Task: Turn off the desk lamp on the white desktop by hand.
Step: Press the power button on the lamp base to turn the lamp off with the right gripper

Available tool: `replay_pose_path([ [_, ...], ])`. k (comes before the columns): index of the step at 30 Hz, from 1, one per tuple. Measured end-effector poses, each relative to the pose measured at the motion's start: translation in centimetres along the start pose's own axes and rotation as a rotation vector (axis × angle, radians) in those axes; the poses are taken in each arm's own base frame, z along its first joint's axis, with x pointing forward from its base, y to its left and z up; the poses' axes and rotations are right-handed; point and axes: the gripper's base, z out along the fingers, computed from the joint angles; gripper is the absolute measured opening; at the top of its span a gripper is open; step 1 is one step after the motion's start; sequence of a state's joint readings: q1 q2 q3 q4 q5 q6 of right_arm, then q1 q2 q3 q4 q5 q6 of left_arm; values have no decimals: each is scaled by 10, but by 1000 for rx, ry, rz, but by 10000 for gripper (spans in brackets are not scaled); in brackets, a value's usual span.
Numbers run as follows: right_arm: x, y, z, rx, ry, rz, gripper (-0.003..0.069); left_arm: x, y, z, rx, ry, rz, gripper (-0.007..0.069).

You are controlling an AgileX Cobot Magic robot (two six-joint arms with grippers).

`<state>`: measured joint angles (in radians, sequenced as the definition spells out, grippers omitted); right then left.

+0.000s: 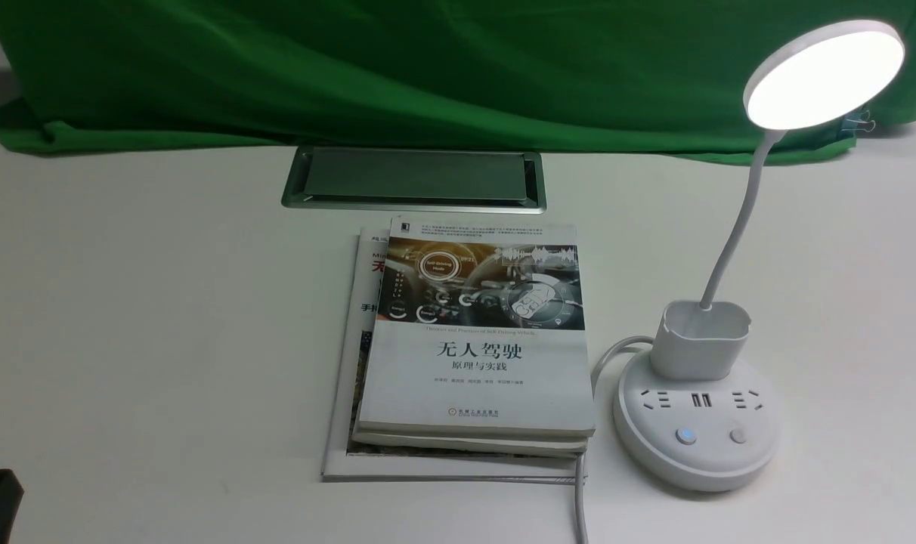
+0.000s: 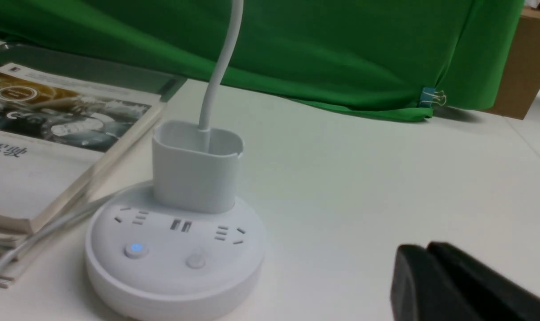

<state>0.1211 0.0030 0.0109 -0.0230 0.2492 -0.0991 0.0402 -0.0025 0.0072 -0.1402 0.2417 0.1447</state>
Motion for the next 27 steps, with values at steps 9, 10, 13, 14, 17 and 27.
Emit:
replay_pose_path([
  [9,-24,-2,-3,-23,-263,377,29,0,0,0,0,0,0,242],
  [10,-27,-3,-4,-31,-302,421,29,0,0,0,0,0,0,242],
  [13,-32,-4,-6,-44,-362,478,29,0,0,0,0,0,0,242],
  [14,-33,-4,-6,-48,-380,496,29,0,0,0,0,0,0,242],
  [17,-34,-4,-7,-52,-387,510,30,0,0,0,0,0,0,242],
  [27,-66,-7,-6,-35,-128,532,31,0,0,0,0,0,0,242],
])
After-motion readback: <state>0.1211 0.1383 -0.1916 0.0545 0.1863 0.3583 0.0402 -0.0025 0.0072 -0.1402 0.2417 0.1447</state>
